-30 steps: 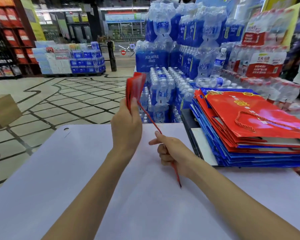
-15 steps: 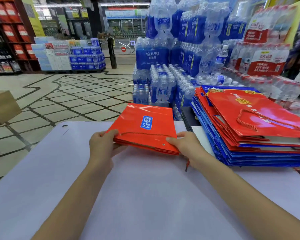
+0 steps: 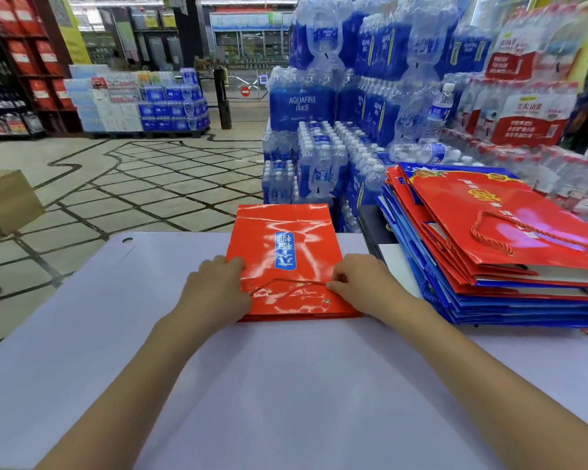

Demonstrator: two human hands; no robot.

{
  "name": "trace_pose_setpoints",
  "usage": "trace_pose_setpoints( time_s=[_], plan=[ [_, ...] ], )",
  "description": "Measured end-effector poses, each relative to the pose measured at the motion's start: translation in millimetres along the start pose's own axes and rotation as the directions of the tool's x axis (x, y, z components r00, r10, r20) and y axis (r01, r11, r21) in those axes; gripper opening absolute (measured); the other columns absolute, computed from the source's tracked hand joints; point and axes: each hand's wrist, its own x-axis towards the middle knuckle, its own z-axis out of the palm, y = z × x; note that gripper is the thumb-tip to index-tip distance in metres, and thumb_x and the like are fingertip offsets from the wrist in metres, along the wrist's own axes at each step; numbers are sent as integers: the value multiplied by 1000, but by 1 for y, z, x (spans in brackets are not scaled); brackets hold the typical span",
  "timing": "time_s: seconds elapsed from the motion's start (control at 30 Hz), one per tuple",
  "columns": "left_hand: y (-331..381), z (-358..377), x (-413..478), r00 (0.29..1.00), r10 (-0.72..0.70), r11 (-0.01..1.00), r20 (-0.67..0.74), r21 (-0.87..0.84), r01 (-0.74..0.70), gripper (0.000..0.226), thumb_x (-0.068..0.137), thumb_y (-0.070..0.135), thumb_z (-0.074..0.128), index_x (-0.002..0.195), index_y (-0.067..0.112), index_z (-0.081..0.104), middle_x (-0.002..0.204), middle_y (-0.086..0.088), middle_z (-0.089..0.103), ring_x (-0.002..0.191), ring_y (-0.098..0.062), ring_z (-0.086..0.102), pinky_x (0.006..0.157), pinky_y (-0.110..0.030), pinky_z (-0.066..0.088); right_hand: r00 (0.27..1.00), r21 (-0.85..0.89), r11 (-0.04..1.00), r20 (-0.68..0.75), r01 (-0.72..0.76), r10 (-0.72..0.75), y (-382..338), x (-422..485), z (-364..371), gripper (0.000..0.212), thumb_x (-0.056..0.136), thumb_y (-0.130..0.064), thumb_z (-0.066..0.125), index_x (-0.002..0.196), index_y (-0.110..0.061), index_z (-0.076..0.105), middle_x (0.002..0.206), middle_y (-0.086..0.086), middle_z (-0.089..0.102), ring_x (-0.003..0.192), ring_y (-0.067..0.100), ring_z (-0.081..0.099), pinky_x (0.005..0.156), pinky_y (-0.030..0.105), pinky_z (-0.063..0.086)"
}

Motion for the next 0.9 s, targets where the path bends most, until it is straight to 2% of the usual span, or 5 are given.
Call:
trace_pose_setpoints(
  time_s=[0.1, 0.27, 0.53, 0.7, 0.9],
  plan=[
    [29, 3, 16, 956, 289, 939, 54, -209, -272, 44, 89, 15, 49, 132, 23, 51, 131, -4, 54, 118, -23, 50, 98, -37, 44, 1000, 21, 999, -12, 28, -28, 4, 1, -1, 23, 92, -40, 62, 89, -19, 70, 95, -2, 64, 91, 18, 58, 82, 34, 48],
    [55, 28, 36, 864, 498, 848, -76, -164, -503, 26, 94, 31, 56, 118, 22, 61, 109, 0, 57, 104, -18, 53, 81, -28, 42, 996, 73, 995, -60, 71, -66, 9, 0, 6, 24, 90, -39, 65, 85, -16, 72, 90, -2, 63, 88, 19, 58, 82, 39, 47],
    [24, 34, 42, 889, 420, 847, -181, -274, -456, 7, 90, 25, 60, 89, 18, 63, 88, 4, 59, 83, -15, 55, 73, -31, 46, 990, 164, 982, -111, 99, -81, 18, -6, 8, 17, 93, -24, 64, 106, -20, 75, 103, -1, 66, 97, 15, 58, 89, 26, 43],
    [1, 25, 40, 936, 329, 903, -125, -249, -351, 6, 82, 26, 60, 78, 23, 57, 82, 8, 59, 81, -13, 53, 72, -32, 48, 988, 205, 975, -139, 88, -60, 19, -5, 6, 19, 94, -27, 64, 109, -22, 74, 103, -2, 69, 99, 16, 60, 91, 29, 44],
    [-5, 22, 42, 971, 236, 953, -43, -185, -240, 14, 79, 33, 60, 76, 23, 51, 80, 6, 58, 79, -16, 55, 70, -32, 46, 992, 169, 978, 25, 120, -126, 13, -10, 10, 33, 103, -22, 46, 132, -20, 61, 118, 1, 56, 112, 17, 53, 93, 19, 37]
  ],
)
